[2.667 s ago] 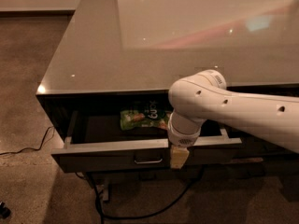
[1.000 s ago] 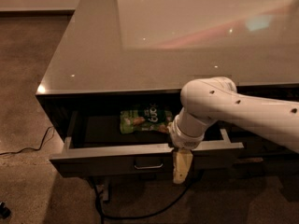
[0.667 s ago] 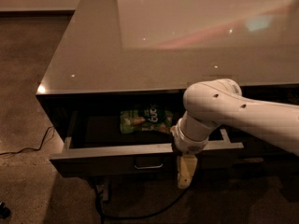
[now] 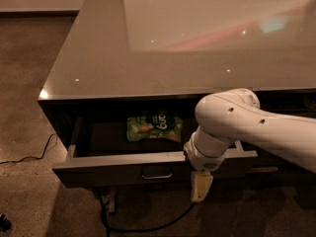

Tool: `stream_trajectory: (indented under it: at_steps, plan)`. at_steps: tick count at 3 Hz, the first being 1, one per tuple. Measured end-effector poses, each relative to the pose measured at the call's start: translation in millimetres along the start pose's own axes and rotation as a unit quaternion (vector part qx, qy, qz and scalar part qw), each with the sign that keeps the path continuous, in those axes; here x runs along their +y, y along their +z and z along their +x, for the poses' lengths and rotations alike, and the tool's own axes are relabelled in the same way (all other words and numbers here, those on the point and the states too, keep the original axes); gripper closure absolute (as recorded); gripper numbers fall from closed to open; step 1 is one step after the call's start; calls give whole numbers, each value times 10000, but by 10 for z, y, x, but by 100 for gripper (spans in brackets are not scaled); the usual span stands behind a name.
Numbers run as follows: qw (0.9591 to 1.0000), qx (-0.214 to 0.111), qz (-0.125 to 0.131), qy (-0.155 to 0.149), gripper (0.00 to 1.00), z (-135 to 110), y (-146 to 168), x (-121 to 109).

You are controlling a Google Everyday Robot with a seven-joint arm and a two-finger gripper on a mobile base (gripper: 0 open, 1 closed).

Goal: Open top drawer

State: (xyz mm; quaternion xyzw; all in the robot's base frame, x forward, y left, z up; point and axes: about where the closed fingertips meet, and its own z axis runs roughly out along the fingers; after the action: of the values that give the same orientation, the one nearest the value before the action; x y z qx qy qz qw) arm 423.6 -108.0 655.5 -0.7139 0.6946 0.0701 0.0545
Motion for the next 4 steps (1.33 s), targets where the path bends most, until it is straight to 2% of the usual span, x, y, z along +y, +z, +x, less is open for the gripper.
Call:
stream_trajectory:
  at_steps: [2,3,4]
  plan:
    - [9998,178,-10,-77,65,29,-60,210]
    - [9998,178,-10,-77,88,27,-69,208]
    - [9998,178,-10,-77,86,27,-69,208]
